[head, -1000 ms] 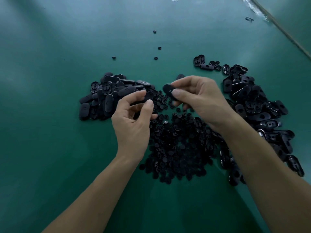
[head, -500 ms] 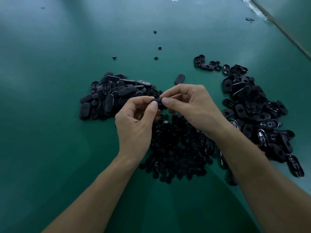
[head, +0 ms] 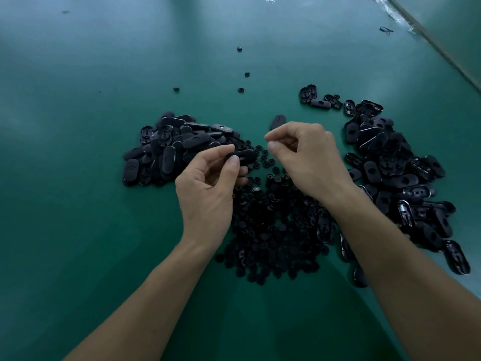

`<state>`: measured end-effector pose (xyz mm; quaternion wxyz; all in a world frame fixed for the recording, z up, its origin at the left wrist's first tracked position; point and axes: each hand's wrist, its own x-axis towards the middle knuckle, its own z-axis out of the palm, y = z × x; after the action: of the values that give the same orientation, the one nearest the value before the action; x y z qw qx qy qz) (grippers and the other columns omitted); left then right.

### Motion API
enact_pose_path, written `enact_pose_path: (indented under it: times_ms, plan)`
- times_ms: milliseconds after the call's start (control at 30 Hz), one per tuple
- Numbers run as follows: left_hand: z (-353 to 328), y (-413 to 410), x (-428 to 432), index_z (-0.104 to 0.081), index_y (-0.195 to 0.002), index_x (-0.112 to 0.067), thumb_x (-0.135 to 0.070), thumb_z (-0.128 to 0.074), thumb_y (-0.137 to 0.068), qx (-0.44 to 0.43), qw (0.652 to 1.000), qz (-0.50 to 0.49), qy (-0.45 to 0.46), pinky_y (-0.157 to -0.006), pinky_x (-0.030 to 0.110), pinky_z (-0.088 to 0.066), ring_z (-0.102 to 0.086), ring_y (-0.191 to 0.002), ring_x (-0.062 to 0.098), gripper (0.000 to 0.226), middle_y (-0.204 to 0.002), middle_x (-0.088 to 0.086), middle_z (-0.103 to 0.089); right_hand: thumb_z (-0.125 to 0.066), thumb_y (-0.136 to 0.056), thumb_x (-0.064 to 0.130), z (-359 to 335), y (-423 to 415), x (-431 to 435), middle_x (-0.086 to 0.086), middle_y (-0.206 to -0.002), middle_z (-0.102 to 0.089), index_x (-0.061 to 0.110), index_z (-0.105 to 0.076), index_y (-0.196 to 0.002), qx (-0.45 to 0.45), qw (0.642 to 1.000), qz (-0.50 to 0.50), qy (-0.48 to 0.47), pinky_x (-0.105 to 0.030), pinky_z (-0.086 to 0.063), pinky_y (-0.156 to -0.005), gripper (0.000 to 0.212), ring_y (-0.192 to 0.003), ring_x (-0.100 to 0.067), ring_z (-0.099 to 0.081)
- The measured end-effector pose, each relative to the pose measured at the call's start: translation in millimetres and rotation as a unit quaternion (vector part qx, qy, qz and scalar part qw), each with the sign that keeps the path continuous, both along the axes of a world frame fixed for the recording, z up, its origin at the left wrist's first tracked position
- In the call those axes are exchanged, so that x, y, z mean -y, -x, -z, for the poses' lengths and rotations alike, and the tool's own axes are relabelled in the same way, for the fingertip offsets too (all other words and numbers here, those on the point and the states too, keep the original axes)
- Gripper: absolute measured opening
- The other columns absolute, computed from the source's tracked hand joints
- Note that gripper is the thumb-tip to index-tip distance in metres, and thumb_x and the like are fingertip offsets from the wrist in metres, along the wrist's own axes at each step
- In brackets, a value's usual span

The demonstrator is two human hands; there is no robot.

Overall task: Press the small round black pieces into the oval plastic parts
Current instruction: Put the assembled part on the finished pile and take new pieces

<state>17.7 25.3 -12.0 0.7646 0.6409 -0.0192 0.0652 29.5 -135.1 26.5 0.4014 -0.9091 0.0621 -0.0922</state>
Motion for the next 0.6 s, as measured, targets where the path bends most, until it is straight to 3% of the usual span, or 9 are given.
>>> enact_pose_path:
  times_ms: [67,167,233,600]
  plan:
    - [-0.5,0.5,0.0,-0.069,-0.103,-0.009,-0.002,-0.065,-0.096,0.0,1.0,0.0,0.004,-0.069,0.023,-0.058,-0.074,-0.077,0.017,0.011,-0.083,0.001,-0.075,-0.065,-0.096,0.018,1.8,0.2,3.4,0.009,-0.091,-0.066,0.017,-0.072,-0.111,-0.027,0.998,0.007,0.054,-0.004,-0.044,-0.073,0.017,-0.075,0.005,-0.056]
    - [-1.4,0.9,-0.6,-0.069,-0.103,-0.009,-0.002,-0.065,-0.096,-0.001,1.0,-0.001,0.007,-0.069,0.023,-0.058,-0.073,-0.078,0.017,0.01,-0.084,0.0,-0.074,-0.068,-0.094,0.023,4.2,2.5,4.4,0.003,-0.1,-0.068,0.02,-0.071,-0.111,-0.07,0.992,0.006,0.101,-0.033,-0.055,-0.089,0.018,-0.086,-0.009,-0.062]
    - [-1.2,0.5,-1.1,-0.07,-0.103,-0.01,-0.003,-0.065,-0.096,-0.003,1.0,-0.005,0.01,-0.07,0.024,-0.058,-0.074,-0.079,0.018,0.011,-0.085,0.0,-0.075,-0.07,-0.092,0.029,4.9,3.7,3.2,0.002,-0.101,-0.067,0.022,-0.071,-0.109,-0.082,0.99,0.007,0.115,-0.039,-0.055,-0.09,0.019,-0.092,-0.015,-0.063]
    - [1.5,-1.5,-2.6,-0.07,-0.103,-0.014,-0.004,-0.066,-0.096,-0.001,1.0,-0.008,0.014,-0.074,0.027,-0.059,-0.073,-0.08,0.019,0.013,-0.088,0.004,-0.075,-0.071,-0.093,0.026,6.0,0.8,0.3,0.004,-0.098,-0.067,0.021,-0.071,-0.097,-0.111,0.987,0.001,0.119,-0.037,-0.054,-0.089,0.006,-0.095,-0.014,-0.062]
